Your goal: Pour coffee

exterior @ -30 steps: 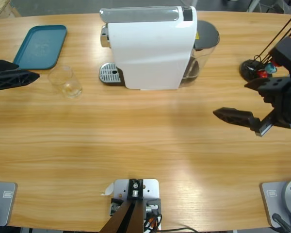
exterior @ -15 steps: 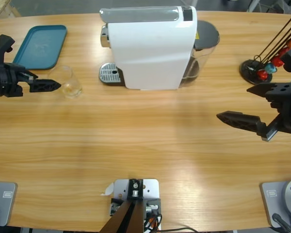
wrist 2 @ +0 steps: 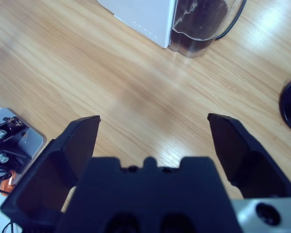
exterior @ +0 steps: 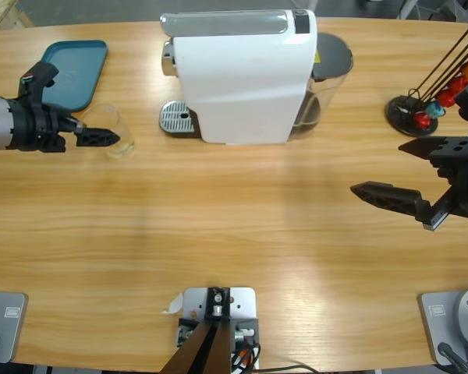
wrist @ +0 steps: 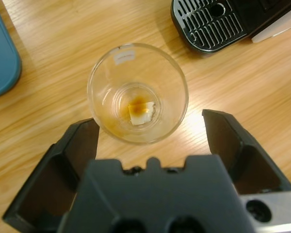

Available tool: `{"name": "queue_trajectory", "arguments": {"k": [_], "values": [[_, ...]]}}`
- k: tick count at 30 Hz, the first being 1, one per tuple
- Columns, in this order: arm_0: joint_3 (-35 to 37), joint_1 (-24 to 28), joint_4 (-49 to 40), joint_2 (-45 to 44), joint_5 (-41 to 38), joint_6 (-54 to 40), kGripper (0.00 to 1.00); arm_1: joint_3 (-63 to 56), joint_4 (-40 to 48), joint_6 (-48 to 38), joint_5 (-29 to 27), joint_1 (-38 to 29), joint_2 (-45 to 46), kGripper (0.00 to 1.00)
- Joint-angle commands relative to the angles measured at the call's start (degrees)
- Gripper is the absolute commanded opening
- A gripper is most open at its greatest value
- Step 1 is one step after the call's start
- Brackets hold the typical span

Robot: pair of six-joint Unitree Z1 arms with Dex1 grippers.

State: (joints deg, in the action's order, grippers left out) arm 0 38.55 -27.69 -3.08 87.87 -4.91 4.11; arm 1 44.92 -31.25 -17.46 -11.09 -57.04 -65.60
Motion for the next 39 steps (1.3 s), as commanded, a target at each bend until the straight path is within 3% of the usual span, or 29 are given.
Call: {"name": "queue_trajectory", "arguments": {"k": [1, 6, 7, 10, 13, 14, 23, 24, 25, 26, 27, 28, 39], "values": [[-0.1, -0.5, 2.2, 4.6, -0.1, 1.0, 0.948, -1.8, 0.7, -0.8, 1.0, 0.8, 1.7, 1.0], [-0.1, -0.5, 3.0, 5.8, 0.5, 1.6, 0.948, -1.9, 0.7, -0.8, 1.3, 0.8, 2.1, 1.0], [-0.1, -0.5, 3.1, 5.9, 0.5, 1.6, 0.895, -1.9, 0.7, -0.8, 1.3, 0.8, 2.2, 1.0], [-0.1, -0.5, 3.3, 5.9, 0.5, 1.4, 0.493, -2.1, 0.7, -0.8, 1.3, 0.8, 2.5, 1.0], [-0.1, -0.5, 3.6, 6.4, 0.5, 1.3, 0.165, -2.2, 0.7, -0.8, 1.4, 0.8, 2.7, 1.0], [-0.1, -0.5, 3.7, 6.7, 0.5, 1.3, 0.101, -2.2, 0.7, -0.8, 1.4, 0.8, 2.8, 1.0], [-0.8, -0.9, 4.0, 5.2, 0.6, 1.2, 0.099, -2.4, 0.7, -0.8, 1.7, 0.8, 3.5, 1.0], [-0.8, -0.9, 4.0, 5.3, 0.4, 1.2, 0.104, -2.4, 0.7, -0.8, 1.7, 0.8, 3.5, 1.0], [-1.0, -0.9, 4.0, 5.1, -0.4, 1.3, 0.264, -2.5, 0.8, -0.8, 1.7, 0.8, 3.5, 1.0], [-1.3, -1.2, 4.0, 4.5, -1.5, 1.3, 0.64, -2.5, 0.9, -0.8, 1.7, 0.8, 3.5, 1.0], [-1.7, -1.6, 4.0, 3.7, -2.6, 1.1, 0.914, -2.6, 1.0, -0.8, 1.7, 0.8, 3.4, 1.0], [-2.1, -1.7, 4.0, 2.8, -3.2, 1.1, 0.985, -2.6, 1.0, -0.8, 1.7, 0.8, 3.4, 1.0], [-3.7, -1.8, 4.4, -1.7, -2.5, 0.0, 0.996, -2.7, 1.3, -0.7, 2.6, 0.8, 3.3, 1.0]]}}
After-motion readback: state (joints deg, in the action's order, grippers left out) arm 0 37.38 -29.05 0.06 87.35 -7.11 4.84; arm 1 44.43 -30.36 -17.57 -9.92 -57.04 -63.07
